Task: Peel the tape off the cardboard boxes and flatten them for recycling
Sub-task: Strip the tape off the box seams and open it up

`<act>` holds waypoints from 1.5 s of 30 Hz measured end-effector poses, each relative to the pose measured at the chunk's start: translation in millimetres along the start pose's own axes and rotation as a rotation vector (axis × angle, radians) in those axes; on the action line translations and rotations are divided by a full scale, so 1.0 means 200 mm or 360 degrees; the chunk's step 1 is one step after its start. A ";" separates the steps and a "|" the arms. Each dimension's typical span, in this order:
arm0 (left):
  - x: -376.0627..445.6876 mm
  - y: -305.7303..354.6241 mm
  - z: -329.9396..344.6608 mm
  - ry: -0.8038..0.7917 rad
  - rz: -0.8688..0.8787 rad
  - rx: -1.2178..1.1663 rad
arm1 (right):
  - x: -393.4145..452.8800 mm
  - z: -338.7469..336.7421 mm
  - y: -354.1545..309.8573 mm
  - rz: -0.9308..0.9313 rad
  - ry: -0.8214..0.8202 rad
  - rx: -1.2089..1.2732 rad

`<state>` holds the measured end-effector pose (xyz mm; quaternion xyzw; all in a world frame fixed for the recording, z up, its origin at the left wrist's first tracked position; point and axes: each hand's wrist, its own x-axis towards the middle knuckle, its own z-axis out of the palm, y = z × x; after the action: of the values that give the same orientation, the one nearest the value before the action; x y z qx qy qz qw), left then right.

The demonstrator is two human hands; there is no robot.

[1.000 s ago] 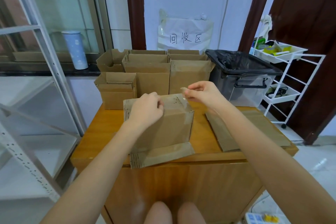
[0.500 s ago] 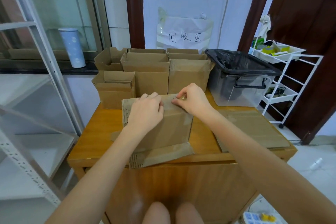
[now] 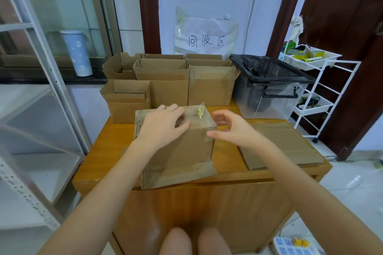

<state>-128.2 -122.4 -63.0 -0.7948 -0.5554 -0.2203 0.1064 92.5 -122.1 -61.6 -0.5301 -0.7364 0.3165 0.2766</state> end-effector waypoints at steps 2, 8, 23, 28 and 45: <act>0.00 -0.02 -0.01 -0.0019 0.0058 -0.0025 | -0.06 0.08 0.01 -0.0035 0.0116 -0.0047; -0.01 -0.09 -0.06 -0.0096 0.0129 -0.0120 | -0.10 0.26 0.01 -0.0069 0.0555 -0.0026; -0.01 -0.12 -0.04 -0.0060 0.0162 -0.0231 | -0.03 0.03 -0.03 0.0713 -0.0015 0.1450; -0.01 -0.12 -0.04 -0.0067 0.0161 -0.0205 | 0.03 -0.03 -0.08 0.0867 -0.0111 0.1480; -0.03 -0.25 -0.07 -0.0274 0.0244 -0.0682 | -0.10 0.10 0.11 -0.0888 0.0202 0.0062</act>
<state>-178.8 -115.5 -56.5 -0.8550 -0.4410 -0.2557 -0.0961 97.8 -138.7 -92.7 -0.3204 -0.8288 0.2085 0.4086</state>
